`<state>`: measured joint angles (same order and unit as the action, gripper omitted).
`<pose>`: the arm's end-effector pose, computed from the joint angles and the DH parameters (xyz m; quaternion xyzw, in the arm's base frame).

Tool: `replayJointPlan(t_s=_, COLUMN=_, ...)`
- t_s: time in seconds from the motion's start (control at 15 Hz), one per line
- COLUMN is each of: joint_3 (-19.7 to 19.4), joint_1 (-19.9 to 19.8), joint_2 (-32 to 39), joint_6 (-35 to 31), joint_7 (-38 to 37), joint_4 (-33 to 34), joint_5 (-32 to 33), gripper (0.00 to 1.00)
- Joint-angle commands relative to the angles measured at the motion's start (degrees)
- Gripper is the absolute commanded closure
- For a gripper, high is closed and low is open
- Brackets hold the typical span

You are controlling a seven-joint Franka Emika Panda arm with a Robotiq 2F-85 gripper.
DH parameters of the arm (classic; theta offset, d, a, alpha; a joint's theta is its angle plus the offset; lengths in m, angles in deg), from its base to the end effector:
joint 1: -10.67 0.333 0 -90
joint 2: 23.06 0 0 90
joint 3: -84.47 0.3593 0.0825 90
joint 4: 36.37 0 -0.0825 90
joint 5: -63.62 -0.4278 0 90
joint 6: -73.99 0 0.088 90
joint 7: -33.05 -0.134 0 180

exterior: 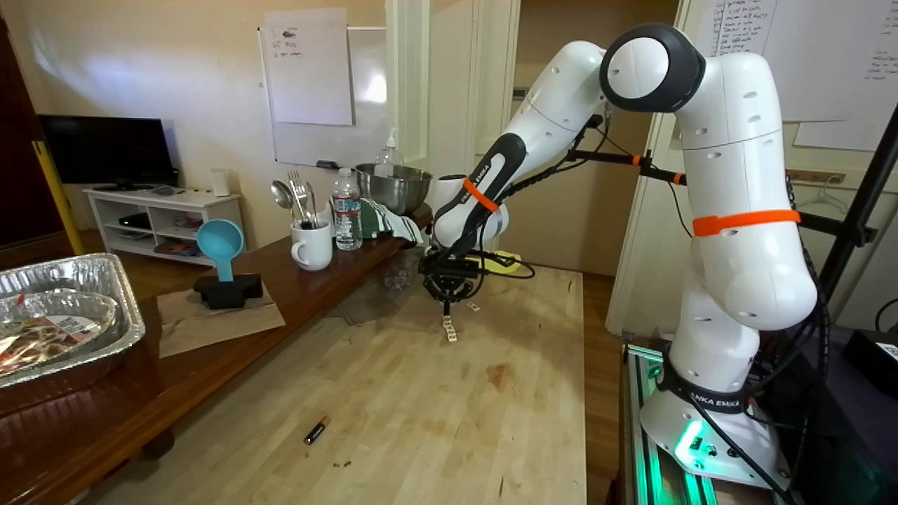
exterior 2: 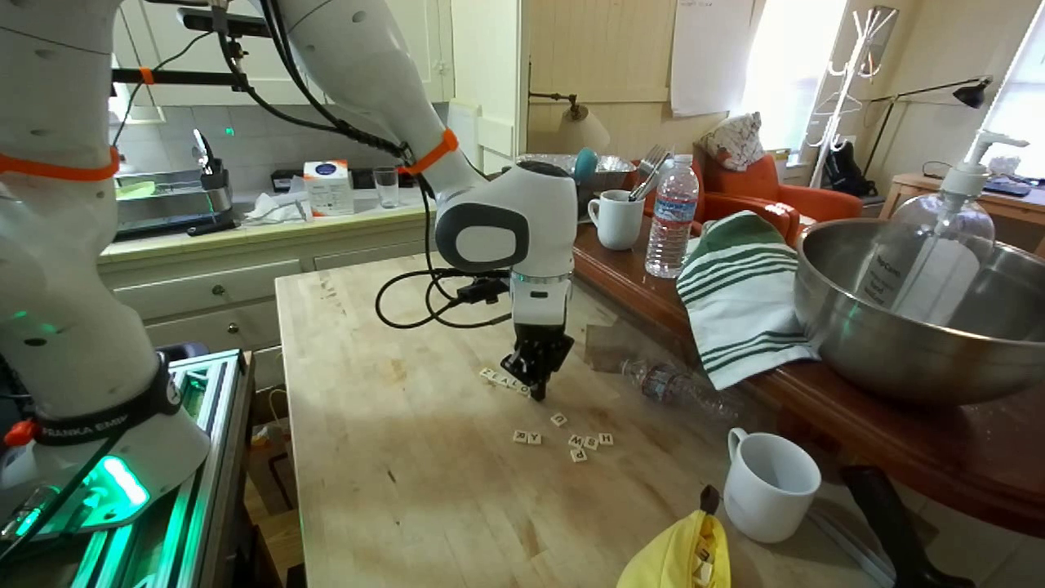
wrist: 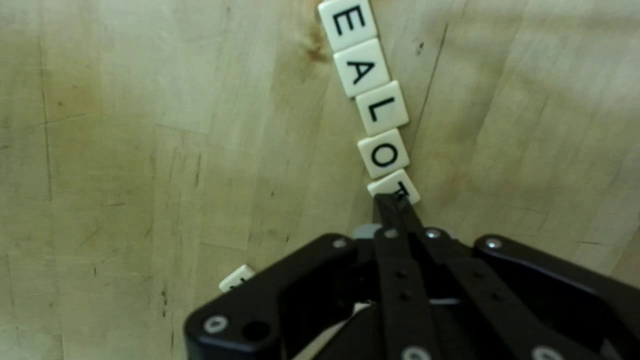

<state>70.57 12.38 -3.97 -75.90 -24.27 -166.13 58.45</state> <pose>0.5652 -0.1264 0.1955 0.8029 -0.5957 0.0202 0.0090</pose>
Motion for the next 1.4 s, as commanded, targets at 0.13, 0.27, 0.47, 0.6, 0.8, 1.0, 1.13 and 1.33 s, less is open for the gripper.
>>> replayJointPlan(t_s=0.13, joint_3=1.56, joint_1=-1.21, joint_2=-0.54, joint_6=0.03, joint_7=-0.85, joint_4=-1.25, joint_5=-1.60, gripper=1.00)
replayJointPlan(t_s=0.27, joint_3=1.51, joint_1=-1.26, joint_2=-0.75, joint_6=-0.11, joint_7=-0.82, joint_4=-1.37, joint_5=-1.45, gripper=1.00)
replayJointPlan(t_s=0.47, joint_3=1.23, joint_1=-1.10, joint_2=-1.08, joint_6=0.03, joint_7=-1.15, joint_4=-1.61, joint_5=-1.01, gripper=1.00)
replayJointPlan(t_s=0.6, joint_3=1.24, joint_1=-1.16, joint_2=-1.64, joint_6=-0.04, joint_7=-0.82, joint_4=-2.08, joint_5=-0.96, gripper=1.00)
replayJointPlan(t_s=0.8, joint_3=1.35, joint_1=-1.30, joint_2=-2.77, joint_6=-0.47, joint_7=-0.12, joint_4=-3.25, joint_5=-0.90, gripper=1.00)
replayJointPlan(t_s=1.0, joint_3=1.67, joint_1=-1.56, joint_2=-4.09, joint_6=-1.06, joint_7=0.31, joint_4=-4.57, joint_5=-1.26, gripper=1.00)
replayJointPlan(t_s=1.13, joint_3=1.94, joint_1=-1.74, joint_2=-4.67, joint_6=-1.11, joint_7=0.18, joint_4=-4.96, joint_5=-1.56, gripper=1.00)
replayJointPlan(t_s=1.33, joint_3=2.71, joint_1=-2.26, joint_2=-5.49, joint_6=-1.36, joint_7=0.92, joint_4=-5.41, joint_5=-2.20, gripper=1.00)
